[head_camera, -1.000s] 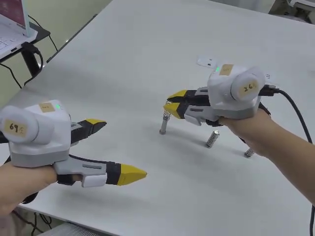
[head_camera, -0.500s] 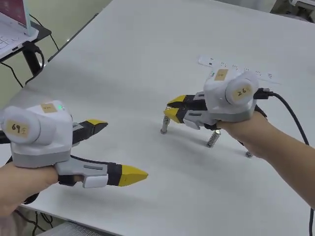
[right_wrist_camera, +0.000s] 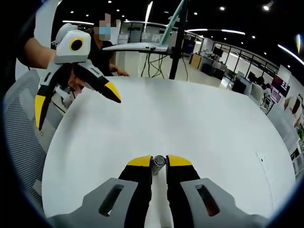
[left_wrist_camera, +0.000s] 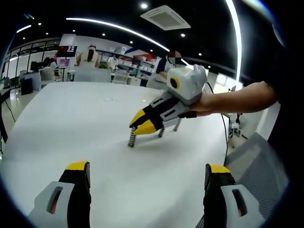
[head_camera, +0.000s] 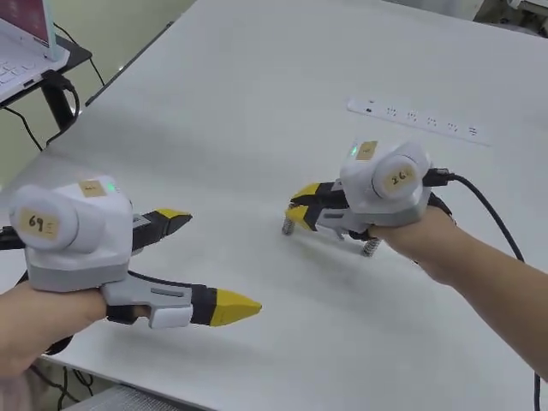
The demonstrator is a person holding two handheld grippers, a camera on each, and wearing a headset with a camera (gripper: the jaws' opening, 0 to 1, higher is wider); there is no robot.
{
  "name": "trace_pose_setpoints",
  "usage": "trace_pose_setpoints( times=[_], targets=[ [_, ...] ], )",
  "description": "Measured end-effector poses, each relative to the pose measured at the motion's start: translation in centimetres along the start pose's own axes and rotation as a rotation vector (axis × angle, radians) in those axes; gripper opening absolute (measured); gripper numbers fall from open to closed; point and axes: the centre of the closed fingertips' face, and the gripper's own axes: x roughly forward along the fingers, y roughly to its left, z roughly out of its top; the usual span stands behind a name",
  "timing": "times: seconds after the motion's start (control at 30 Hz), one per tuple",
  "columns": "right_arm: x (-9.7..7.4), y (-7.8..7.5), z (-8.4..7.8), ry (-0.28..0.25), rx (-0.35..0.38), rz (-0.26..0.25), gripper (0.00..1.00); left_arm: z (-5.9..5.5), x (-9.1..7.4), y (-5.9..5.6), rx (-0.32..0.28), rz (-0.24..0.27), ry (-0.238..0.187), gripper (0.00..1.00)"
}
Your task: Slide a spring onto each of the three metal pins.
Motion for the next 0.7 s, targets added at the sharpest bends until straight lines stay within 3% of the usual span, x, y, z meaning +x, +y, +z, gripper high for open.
trace_pose_setpoints(
  times=[0.07, 0.33, 0.47, 0.7],
  targets=[
    [0.0, -0.2, 0.2, -0.024, 0.018, -0.004, 0.08, 0.1, 0.0, 0.0, 0.000, -0.003, -0.002, 0.98],
    [0.1, -0.4, -0.1, -0.008, 0.059, 0.000, 0.09, 0.3, 0.4, -0.3, 0.003, -0.012, -0.004, 0.97],
    [0.1, -0.3, -0.1, -0.004, 0.069, -0.005, 0.15, 0.4, 0.4, -0.3, 0.006, -0.013, -0.004, 0.97],
    [-0.6, -0.2, 1.2, -0.053, 0.130, -0.010, 0.25, 0.9, 0.5, -0.2, 0.013, -0.013, -0.010, 0.97]
  ],
)
